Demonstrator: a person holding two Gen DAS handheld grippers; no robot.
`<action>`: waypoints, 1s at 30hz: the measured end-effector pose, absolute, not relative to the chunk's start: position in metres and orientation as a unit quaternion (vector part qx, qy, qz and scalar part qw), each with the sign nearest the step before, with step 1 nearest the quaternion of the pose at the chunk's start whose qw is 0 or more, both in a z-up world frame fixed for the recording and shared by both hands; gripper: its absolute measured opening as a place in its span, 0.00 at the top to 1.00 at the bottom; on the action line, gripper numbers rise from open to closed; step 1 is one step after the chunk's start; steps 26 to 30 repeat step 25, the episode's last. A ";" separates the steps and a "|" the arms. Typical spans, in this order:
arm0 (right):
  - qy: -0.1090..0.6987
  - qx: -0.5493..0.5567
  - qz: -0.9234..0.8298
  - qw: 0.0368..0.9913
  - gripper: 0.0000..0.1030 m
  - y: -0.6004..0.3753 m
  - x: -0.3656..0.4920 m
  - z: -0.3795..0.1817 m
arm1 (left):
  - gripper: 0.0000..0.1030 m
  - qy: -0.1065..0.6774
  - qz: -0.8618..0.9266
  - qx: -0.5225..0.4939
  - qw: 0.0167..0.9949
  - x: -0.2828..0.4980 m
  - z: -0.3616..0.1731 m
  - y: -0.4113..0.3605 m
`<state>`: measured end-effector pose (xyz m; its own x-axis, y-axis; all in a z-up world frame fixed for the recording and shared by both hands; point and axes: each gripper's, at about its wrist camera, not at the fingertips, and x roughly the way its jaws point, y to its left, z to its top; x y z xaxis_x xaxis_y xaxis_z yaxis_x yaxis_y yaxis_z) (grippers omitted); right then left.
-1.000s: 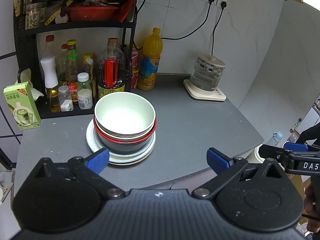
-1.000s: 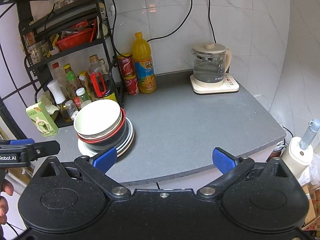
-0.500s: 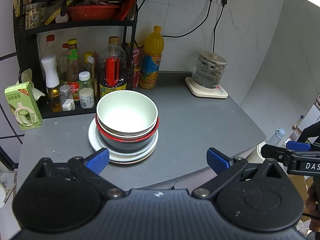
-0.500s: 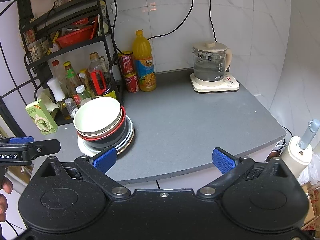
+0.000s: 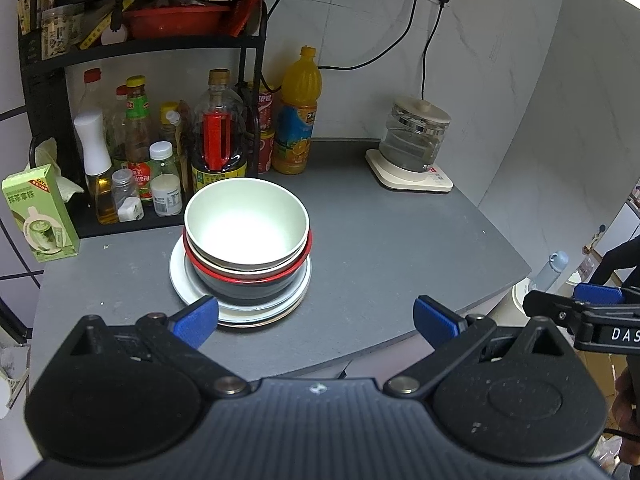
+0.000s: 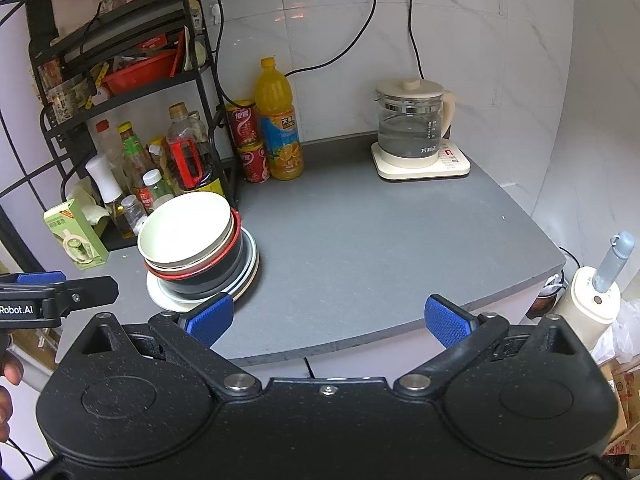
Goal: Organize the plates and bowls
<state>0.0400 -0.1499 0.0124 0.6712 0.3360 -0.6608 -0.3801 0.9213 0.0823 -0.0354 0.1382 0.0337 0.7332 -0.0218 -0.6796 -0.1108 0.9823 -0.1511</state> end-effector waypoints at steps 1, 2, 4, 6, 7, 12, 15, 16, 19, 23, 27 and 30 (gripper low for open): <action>0.355 -0.030 0.195 0.914 0.00 -0.151 0.041 0.012 | 0.00 0.365 0.024 -0.090 0.926 -0.035 0.034 0.138; 0.355 -0.028 0.194 0.914 0.00 -0.152 0.041 0.012 | 0.00 0.364 0.024 -0.090 0.927 -0.035 0.034 0.138; 0.355 -0.026 0.193 0.914 0.00 -0.154 0.042 0.012 | 0.00 0.365 0.025 -0.090 0.926 -0.034 0.033 0.138; 0.355 -0.026 0.193 0.914 0.00 -0.155 0.042 0.011 | 0.00 0.367 0.026 -0.090 0.925 -0.033 0.033 0.137; 0.355 -0.026 0.193 0.914 0.00 -0.156 0.042 0.011 | 0.00 0.368 0.026 -0.090 0.925 -0.033 0.032 0.137; 0.356 -0.025 0.193 0.914 0.00 -0.156 0.043 0.011 | 0.00 0.368 0.027 -0.090 0.925 -0.032 0.032 0.137; 0.357 -0.026 0.194 0.913 0.00 -0.157 0.044 0.011 | 0.00 0.370 0.028 -0.090 0.924 -0.031 0.031 0.136; 0.358 -0.025 0.194 0.913 0.00 -0.157 0.044 0.010 | 0.00 0.370 0.028 -0.090 0.924 -0.030 0.031 0.136; 0.359 -0.025 0.194 0.913 0.00 -0.159 0.045 0.010 | 0.00 0.369 0.026 -0.087 0.925 -0.030 0.031 0.134; 0.359 -0.025 0.193 0.913 0.00 -0.159 0.046 0.008 | 0.00 0.369 0.026 -0.085 0.925 -0.029 0.030 0.132; 0.360 -0.024 0.193 0.912 0.00 -0.159 0.047 0.008 | 0.01 0.369 0.026 -0.086 0.925 -0.028 0.031 0.132; 0.360 -0.024 0.193 0.912 0.00 -0.159 0.047 0.008 | 0.01 0.369 0.026 -0.086 0.925 -0.028 0.031 0.132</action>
